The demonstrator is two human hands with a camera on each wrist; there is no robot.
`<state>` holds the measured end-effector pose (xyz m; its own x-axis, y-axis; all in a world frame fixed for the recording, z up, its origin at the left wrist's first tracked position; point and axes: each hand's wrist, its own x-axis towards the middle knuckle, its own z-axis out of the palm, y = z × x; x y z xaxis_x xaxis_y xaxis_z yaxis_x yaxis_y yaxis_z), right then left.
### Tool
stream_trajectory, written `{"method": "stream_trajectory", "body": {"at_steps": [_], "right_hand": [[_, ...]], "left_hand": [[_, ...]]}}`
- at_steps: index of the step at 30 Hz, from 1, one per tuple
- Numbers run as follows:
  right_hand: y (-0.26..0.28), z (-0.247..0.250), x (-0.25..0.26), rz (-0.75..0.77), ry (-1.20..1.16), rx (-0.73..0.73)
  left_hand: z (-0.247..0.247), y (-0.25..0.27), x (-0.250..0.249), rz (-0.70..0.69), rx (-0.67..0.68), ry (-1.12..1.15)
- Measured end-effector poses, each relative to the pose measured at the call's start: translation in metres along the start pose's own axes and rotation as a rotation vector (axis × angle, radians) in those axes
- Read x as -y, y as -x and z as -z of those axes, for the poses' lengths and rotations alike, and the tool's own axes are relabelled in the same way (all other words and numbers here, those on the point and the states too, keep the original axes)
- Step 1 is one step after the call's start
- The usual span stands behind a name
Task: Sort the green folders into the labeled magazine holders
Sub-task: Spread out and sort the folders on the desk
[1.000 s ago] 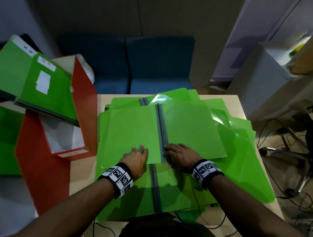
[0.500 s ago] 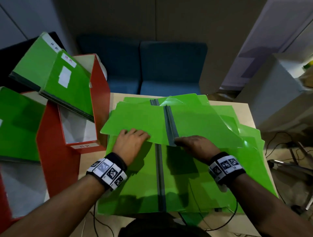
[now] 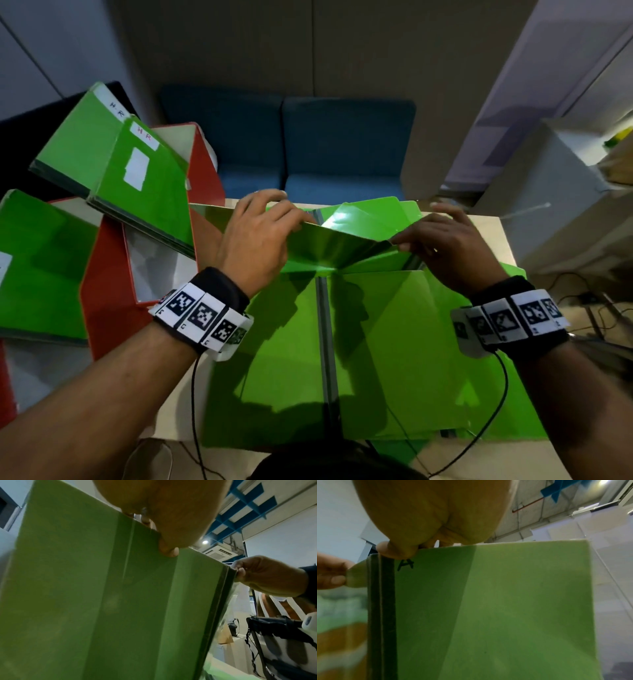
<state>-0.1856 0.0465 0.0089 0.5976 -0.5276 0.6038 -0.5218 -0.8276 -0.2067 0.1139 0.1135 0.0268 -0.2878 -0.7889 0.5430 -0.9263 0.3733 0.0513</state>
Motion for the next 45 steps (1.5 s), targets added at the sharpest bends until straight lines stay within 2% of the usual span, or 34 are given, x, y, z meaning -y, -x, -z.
{"method": "stream_trajectory", "body": {"at_steps": [5, 8, 10, 12, 15, 20, 28, 33, 34, 36, 38, 40, 43, 45], "right_hand": [[-0.014, 0.007, 0.008, 0.025, 0.175, -0.144], [-0.018, 0.001, 0.019, -0.180, 0.331, -0.305], [-0.021, -0.005, 0.026, -0.313, 0.347, -0.352], [-0.027, -0.012, 0.031, -0.364, 0.201, -0.326], [-0.036, -0.021, 0.040, -0.428, 0.043, -0.273], [-0.041, -0.033, 0.055, -0.447, -0.053, -0.157], [-0.052, -0.049, 0.058, -0.480, -0.138, -0.154], [-0.063, -0.061, 0.064, -0.441, -0.179, -0.199], [-0.064, -0.063, 0.064, -0.442, -0.186, -0.203], [-0.067, -0.066, 0.064, -0.444, -0.188, -0.214], [-0.069, -0.068, 0.065, -0.440, -0.207, -0.233], [-0.071, -0.070, 0.066, -0.434, -0.285, -0.255], [-0.072, -0.067, 0.070, -0.495, -0.431, -0.218], [-0.072, -0.066, 0.071, -0.482, -0.438, -0.200]], "left_hand": [[-0.002, -0.011, 0.006, 0.031, 0.010, 0.101], [-0.005, -0.017, 0.010, 0.043, -0.027, 0.110], [-0.007, -0.023, 0.010, 0.027, -0.081, 0.109], [-0.012, -0.030, 0.013, 0.012, -0.121, 0.100], [-0.020, -0.039, 0.015, 0.044, -0.095, 0.038], [-0.026, -0.054, 0.008, 0.095, -0.032, 0.031], [-0.042, -0.055, -0.011, 0.233, -0.078, 0.246], [-0.058, -0.048, -0.017, 0.464, -0.134, 0.346], [-0.061, -0.045, -0.017, 0.521, -0.114, 0.401], [-0.067, -0.039, -0.019, 0.607, 0.012, 0.524], [-0.076, -0.031, -0.018, 0.615, 0.199, 0.585], [-0.087, -0.022, -0.018, 0.592, 0.310, 0.572], [-0.100, -0.017, -0.018, 0.593, 0.364, 0.613], [-0.104, -0.012, -0.023, 0.575, 0.345, 0.664]]}}
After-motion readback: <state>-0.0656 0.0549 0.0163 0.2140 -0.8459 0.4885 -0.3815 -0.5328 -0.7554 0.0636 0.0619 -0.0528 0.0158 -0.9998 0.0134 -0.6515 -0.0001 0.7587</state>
